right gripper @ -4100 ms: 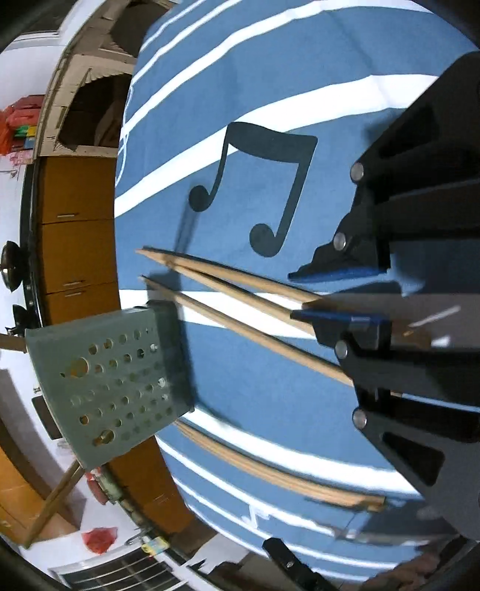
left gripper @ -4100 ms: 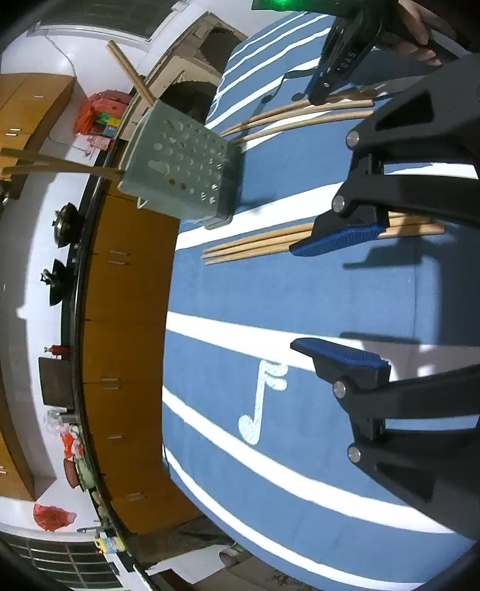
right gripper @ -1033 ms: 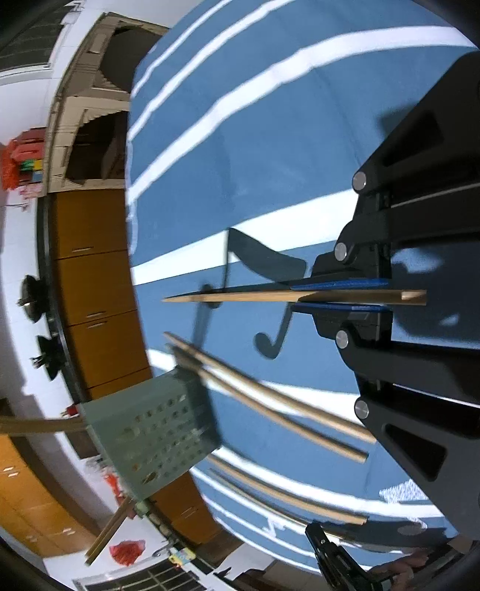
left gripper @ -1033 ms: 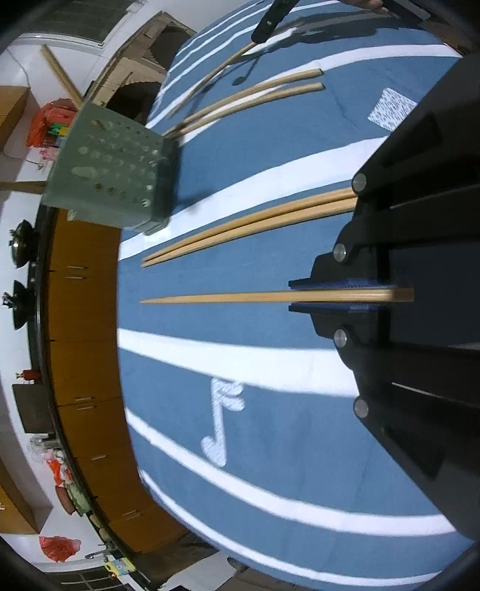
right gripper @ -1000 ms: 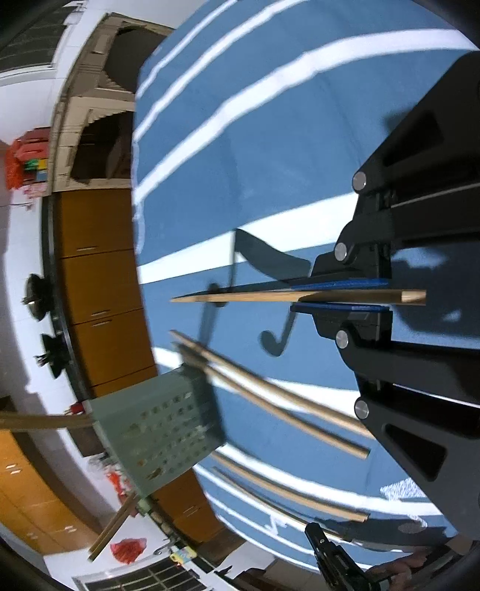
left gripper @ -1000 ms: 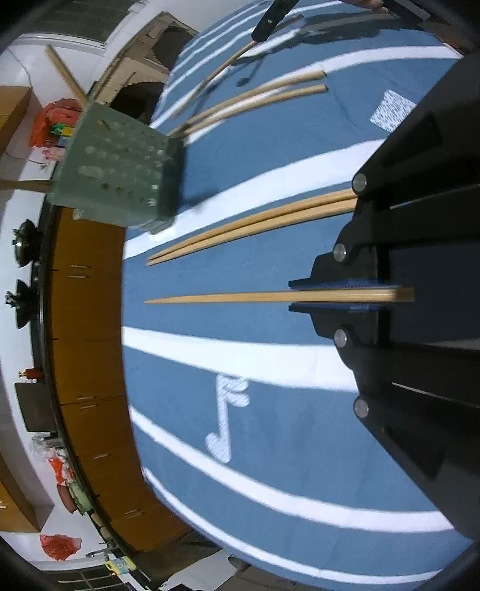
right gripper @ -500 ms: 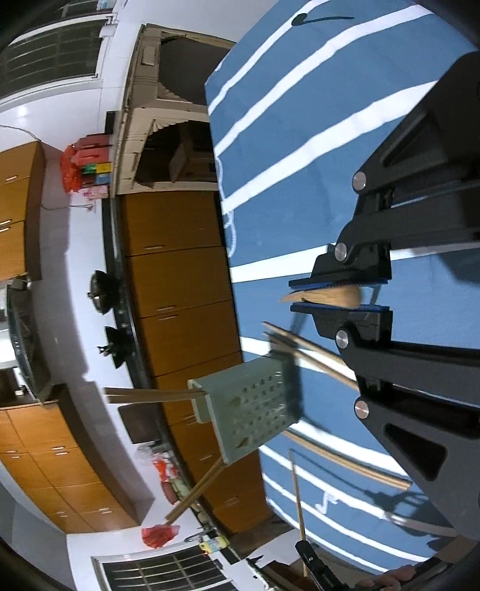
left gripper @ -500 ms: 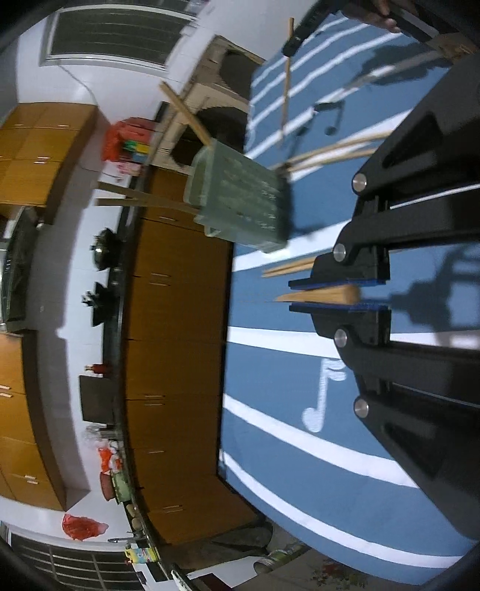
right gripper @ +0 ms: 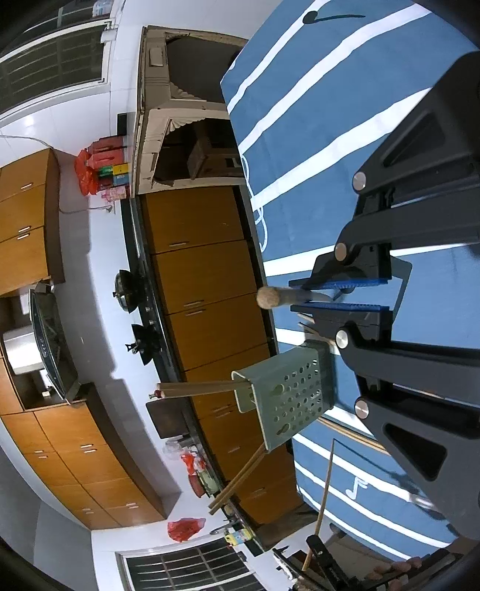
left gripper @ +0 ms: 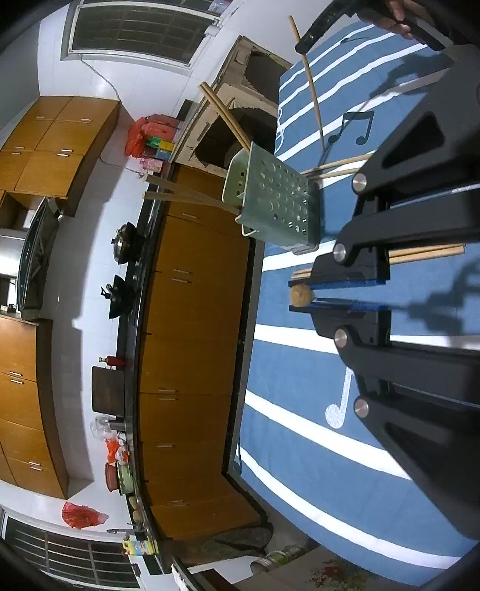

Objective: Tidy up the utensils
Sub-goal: 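Lift the left tool's chopstick upright over the green holder while the right tool carries its chopstick there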

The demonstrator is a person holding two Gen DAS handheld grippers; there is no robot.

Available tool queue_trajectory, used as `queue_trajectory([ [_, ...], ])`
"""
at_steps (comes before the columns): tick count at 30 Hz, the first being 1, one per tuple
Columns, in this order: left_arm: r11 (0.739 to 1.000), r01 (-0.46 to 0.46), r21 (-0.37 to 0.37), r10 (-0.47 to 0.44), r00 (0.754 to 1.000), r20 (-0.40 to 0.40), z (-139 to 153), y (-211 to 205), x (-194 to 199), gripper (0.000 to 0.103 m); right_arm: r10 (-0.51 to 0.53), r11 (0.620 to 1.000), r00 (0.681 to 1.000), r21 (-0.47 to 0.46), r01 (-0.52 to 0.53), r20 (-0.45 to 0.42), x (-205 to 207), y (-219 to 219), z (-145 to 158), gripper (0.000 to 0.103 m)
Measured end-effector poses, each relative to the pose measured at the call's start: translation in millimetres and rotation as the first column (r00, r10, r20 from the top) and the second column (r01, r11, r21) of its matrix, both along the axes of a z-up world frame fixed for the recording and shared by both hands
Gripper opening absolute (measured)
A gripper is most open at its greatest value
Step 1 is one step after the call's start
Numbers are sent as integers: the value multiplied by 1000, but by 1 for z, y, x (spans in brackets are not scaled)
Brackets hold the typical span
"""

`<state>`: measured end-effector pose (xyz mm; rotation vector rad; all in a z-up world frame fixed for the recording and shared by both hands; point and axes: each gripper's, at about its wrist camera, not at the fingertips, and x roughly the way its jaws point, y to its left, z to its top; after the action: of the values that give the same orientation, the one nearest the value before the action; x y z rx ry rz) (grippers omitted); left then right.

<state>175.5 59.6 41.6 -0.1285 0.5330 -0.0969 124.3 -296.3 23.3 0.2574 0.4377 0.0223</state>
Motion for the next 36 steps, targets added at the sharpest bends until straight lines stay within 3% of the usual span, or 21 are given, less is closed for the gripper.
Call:
queue_trajectory([
  [14,999,27,32,-29,998,57,30,-3,-5,7,24,1000,995,-19,-22,94,-3,5,42,7],
  [21,995,94,35,-96,993,70,54,-12,-13,7,90,996,988,17,-93,125,-6,11,68,7],
  [36,973,226,35,-228,951,210,135,-71,-11,7,172,985,940,-18,-174,295,6,40,134,7],
])
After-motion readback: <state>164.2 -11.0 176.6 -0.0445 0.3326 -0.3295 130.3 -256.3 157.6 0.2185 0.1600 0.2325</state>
